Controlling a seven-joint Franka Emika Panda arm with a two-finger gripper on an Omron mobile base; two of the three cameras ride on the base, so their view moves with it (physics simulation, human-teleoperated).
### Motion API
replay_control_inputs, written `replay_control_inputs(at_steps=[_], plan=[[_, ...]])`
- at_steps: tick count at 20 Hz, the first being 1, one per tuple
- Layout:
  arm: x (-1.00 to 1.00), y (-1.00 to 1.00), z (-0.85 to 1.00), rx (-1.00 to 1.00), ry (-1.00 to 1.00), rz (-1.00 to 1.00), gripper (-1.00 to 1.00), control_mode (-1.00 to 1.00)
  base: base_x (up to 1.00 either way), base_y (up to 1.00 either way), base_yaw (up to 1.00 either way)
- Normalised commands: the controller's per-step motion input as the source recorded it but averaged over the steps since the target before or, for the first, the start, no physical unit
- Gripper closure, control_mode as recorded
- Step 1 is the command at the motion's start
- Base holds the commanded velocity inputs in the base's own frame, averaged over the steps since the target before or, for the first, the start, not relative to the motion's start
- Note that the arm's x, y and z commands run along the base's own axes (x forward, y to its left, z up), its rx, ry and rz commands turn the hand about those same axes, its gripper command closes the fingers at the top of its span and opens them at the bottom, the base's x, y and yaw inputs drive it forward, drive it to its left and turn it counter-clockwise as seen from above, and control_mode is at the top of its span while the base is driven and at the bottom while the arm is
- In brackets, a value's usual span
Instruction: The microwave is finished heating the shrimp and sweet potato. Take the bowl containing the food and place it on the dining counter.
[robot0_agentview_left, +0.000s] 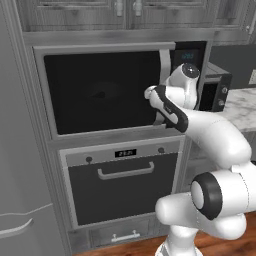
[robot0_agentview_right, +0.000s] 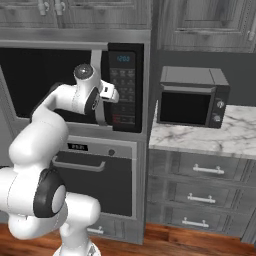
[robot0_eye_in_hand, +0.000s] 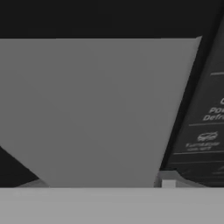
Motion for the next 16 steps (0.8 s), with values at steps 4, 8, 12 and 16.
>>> replay_control_inputs(at_steps=[4, 8, 12, 16], plan=[[0.18, 0.0, -0.14, 0.0, -0.1, 0.0, 1.0, -1.0, 0.0, 0.0, 0.0], [0.02, 0.0, -0.08, 0.0, -0.08, 0.0, 1.0, -1.0, 0.0, 0.0, 0.0], [-0.34, 0.04, 0.03, 0.0, -0.06, 0.0, 1.0, -1.0, 0.0, 0.0, 0.0], [-0.81, 0.05, 0.34, 0.0, -0.12, 0.0, 1.0, -1.0, 0.0, 0.0, 0.0]])
